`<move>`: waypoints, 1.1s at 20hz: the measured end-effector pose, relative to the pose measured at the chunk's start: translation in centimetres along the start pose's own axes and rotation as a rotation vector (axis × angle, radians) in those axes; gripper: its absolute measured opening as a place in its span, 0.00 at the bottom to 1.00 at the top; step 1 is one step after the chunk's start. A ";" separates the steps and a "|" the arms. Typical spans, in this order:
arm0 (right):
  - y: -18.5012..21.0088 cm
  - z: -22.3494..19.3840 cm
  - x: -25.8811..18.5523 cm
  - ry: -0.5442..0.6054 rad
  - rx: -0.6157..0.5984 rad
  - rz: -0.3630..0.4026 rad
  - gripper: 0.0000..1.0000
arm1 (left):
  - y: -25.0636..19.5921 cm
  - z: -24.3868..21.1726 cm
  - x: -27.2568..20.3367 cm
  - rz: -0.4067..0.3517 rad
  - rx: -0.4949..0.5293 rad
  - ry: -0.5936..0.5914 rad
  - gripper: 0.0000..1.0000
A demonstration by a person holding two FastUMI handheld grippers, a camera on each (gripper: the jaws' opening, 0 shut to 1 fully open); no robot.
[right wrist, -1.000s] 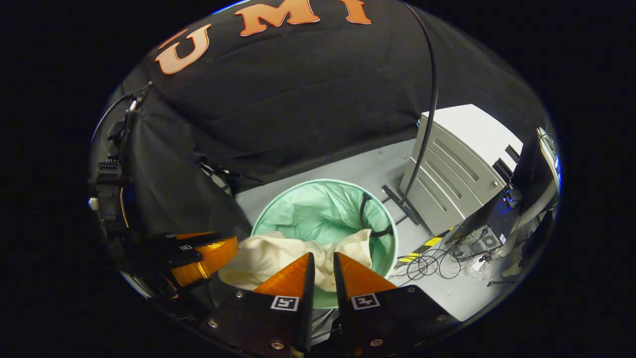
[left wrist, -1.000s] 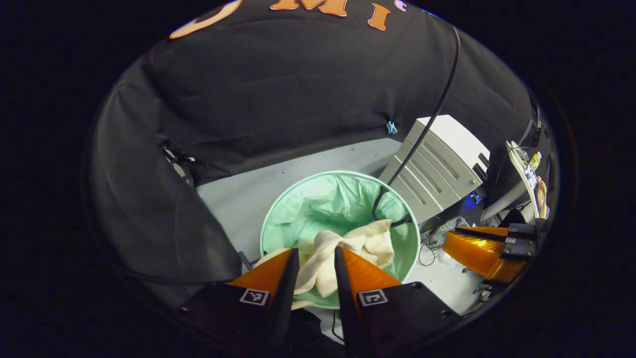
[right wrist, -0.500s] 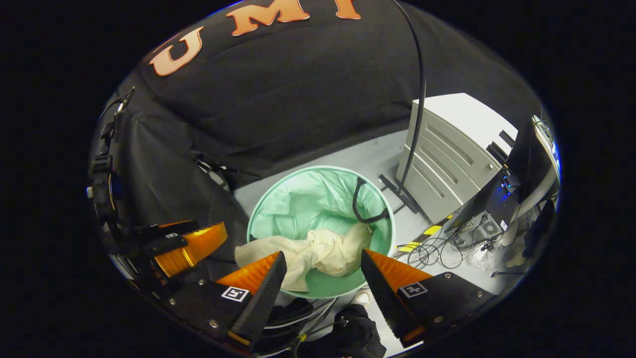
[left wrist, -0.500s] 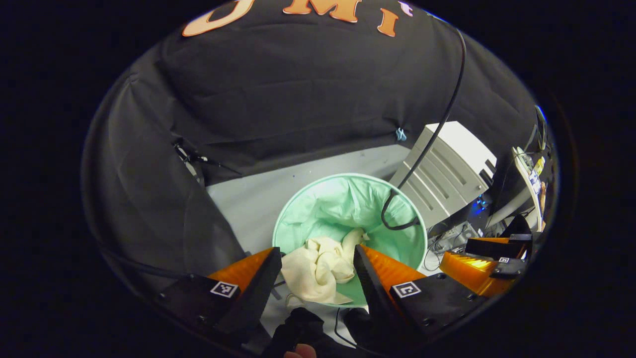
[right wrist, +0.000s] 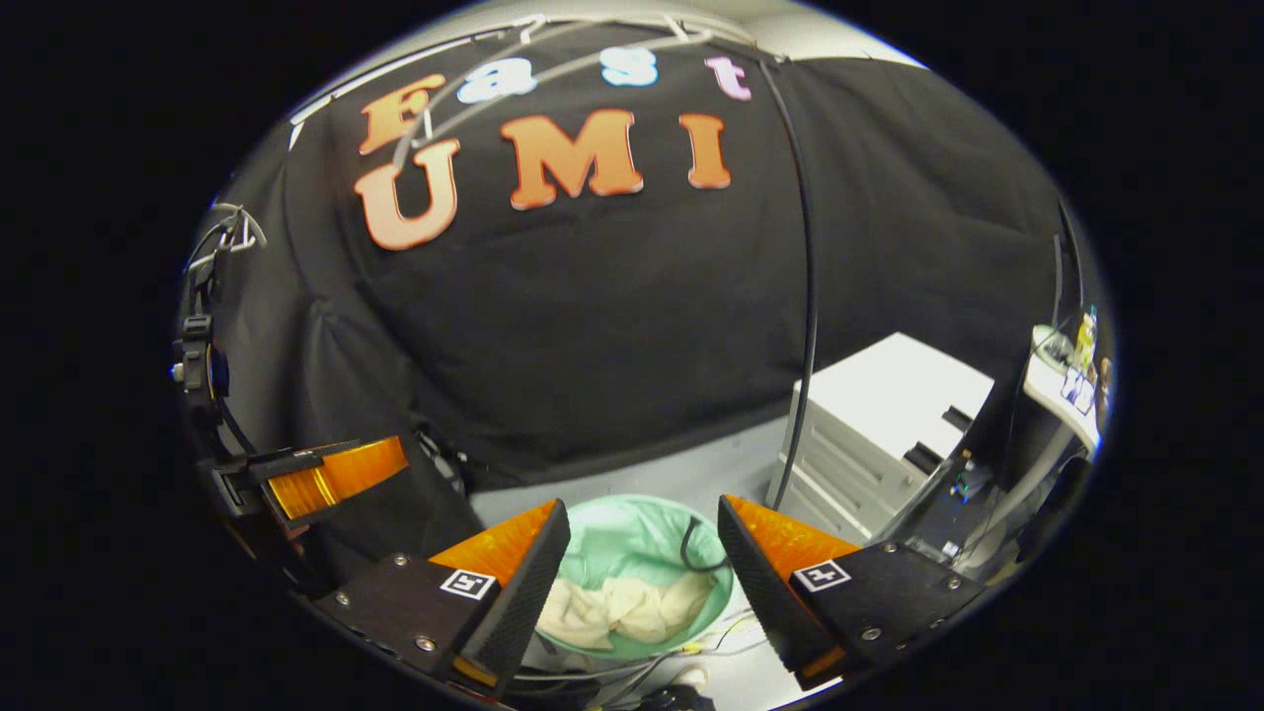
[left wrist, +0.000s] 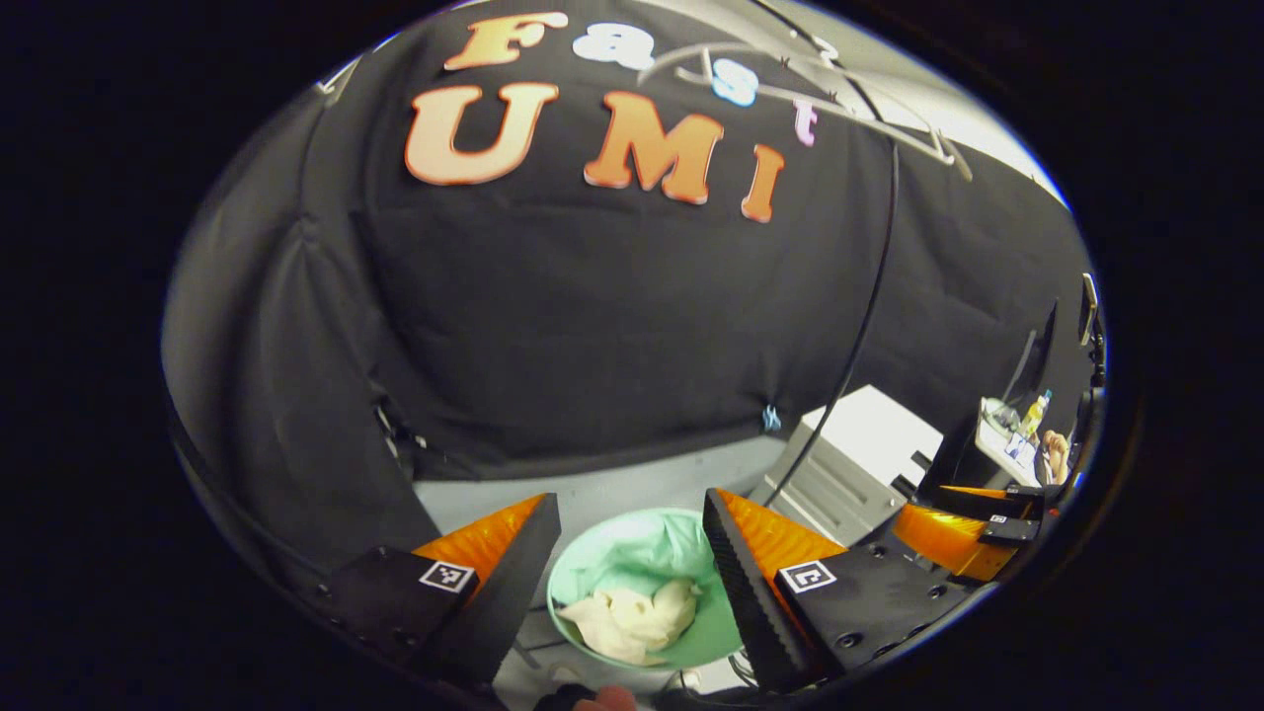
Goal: Grasp the clothes on the hanger with both hands and then place them into the laundry hamper below.
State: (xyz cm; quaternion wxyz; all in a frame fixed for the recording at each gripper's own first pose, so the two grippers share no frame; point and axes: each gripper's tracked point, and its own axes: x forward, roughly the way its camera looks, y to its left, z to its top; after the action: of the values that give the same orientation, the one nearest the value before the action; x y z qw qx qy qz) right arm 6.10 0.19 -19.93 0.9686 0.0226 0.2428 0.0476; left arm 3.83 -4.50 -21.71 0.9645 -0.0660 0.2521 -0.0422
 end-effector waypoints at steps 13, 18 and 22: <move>1.3 20.3 -12.9 -0.463 -0.080 0.001 0.94 | 0.0 21.4 -10.8 0.004 0.003 -0.482 0.91; -0.4 21.7 -15.5 -0.527 -0.070 -0.035 0.93 | -0.2 21.1 -11.1 -0.013 -0.032 -0.492 0.95; -1.6 22.1 -17.0 -0.563 -0.078 -0.065 0.93 | 0.0 22.1 -11.5 -0.012 -0.034 -0.519 0.95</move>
State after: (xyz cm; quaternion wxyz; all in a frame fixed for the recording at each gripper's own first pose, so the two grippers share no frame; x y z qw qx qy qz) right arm 1.72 -3.61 7.38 0.9991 -0.0099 -0.0371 0.0176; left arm 4.66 -0.86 2.91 0.9954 -0.0922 -0.0034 -0.0252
